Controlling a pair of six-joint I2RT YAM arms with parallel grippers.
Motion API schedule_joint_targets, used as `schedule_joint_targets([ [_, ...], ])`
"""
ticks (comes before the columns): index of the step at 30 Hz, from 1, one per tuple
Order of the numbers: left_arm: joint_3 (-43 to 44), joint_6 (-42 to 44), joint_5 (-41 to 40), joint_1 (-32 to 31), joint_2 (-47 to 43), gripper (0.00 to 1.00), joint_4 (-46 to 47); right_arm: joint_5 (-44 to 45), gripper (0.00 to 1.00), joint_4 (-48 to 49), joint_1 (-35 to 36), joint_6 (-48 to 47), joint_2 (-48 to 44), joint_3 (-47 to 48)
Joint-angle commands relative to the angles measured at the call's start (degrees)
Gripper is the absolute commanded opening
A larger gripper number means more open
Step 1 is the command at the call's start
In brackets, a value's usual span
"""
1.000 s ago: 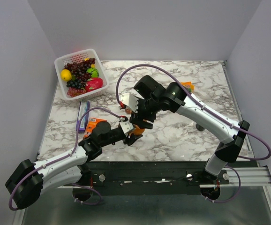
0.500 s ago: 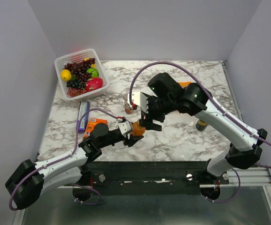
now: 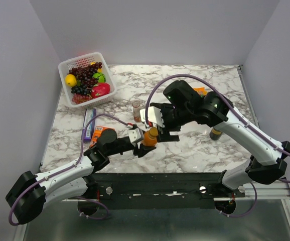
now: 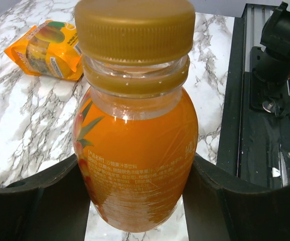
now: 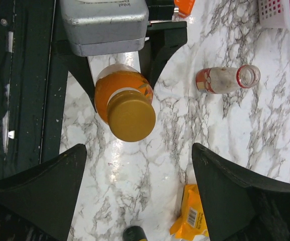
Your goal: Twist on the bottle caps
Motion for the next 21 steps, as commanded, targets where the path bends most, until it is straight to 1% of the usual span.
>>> schedule_joint_targets([
  [1, 2.14, 0.15, 1.97, -0.11, 0.66, 0.00, -0.52, -2.80, 1.00, -1.59, -0.02, -2.22, 2.21, 0.98],
  [8, 2.75, 0.76, 1.62, -0.11, 1.54, 0.00, -0.26, -6.75, 1.00, -5.45, 0.07, -3.71, 5.47, 3.97],
  [20, 2.76, -0.56, 1.01, 0.33, 1.89, 0.00, 1.76, -5.70, 1.00, -5.55, 0.33, -4.07, 6.17, 1.95],
  [21, 2.76, -2.12, 1.01, 0.33, 1.89, 0.00, 2.02, -5.52, 1.00, -5.29, 0.42, -3.98, 6.17, 1.78],
])
